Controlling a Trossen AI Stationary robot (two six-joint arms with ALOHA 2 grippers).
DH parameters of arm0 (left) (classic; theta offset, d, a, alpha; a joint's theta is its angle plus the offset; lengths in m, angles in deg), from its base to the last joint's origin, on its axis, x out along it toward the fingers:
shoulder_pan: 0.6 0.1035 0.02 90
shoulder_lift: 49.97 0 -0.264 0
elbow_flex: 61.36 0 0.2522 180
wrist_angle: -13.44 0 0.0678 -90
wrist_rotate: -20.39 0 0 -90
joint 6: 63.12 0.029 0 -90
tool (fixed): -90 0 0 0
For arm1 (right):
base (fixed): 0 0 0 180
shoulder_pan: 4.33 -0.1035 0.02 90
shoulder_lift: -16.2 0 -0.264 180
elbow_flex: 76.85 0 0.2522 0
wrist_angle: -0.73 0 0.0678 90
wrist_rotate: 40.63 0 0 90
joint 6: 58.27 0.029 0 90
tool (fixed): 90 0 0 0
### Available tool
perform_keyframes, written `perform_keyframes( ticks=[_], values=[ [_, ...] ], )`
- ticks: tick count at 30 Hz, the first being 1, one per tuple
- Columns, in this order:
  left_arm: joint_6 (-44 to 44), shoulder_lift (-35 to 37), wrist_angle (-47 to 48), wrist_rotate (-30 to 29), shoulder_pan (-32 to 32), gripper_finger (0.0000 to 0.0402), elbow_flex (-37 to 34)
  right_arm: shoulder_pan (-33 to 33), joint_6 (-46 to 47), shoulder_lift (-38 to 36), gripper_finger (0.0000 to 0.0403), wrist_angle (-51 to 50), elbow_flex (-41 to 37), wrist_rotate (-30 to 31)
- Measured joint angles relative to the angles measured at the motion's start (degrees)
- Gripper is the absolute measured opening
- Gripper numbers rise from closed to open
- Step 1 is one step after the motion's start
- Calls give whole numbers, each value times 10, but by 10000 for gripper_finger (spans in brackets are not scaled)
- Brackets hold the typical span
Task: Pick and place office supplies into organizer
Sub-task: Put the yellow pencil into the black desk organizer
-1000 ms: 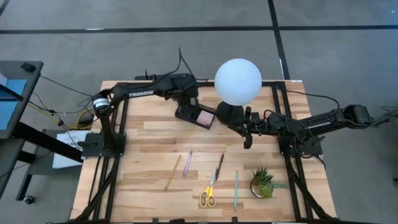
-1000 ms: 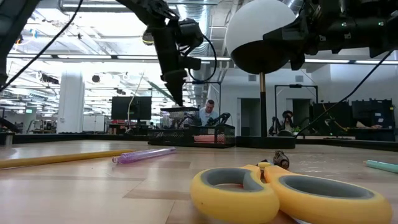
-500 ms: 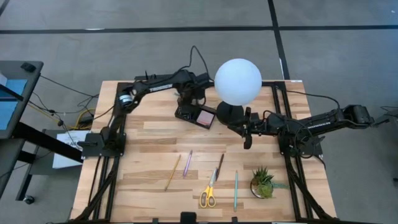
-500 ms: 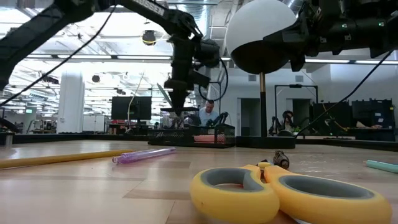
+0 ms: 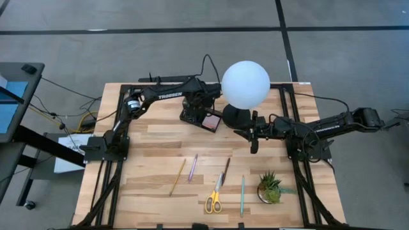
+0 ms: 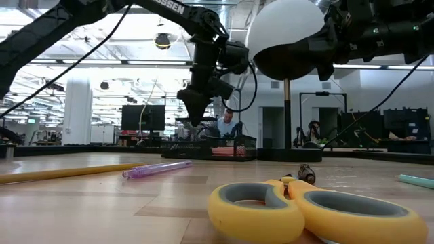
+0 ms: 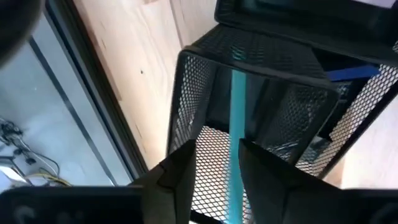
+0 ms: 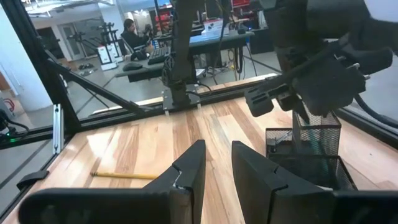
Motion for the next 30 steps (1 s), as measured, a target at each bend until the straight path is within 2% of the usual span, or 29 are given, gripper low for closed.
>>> perform_keyframes(
  ticks=[4, 10, 16, 20, 23, 27, 30],
  values=[
    [-82, 3, 36, 4, -10, 129, 0, 0, 0, 0, 71, -3, 0, 0],
    [-209, 47, 144, 73, -9, 126, 0, 0, 0, 0, 71, -3, 0, 0],
    [-283, 143, 107, 34, -26, 126, 0, -1, 0, 0, 71, -7, 0, -1],
    [-414, 211, 111, -18, -65, 126, -11, -1, 0, 0, 71, -21, 0, -1],
    [-529, 264, 109, -86, -133, 126, -52, -1, 0, 0, 71, -36, 0, -1],
    [-723, 312, 100, -184, -262, 126, -154, -10, 3, 0, 71, -41, 0, -2],
    [-891, 325, 45, -273, -364, 125, -252, -23, 0, 0, 71, -16, 0, -2]
  ],
)
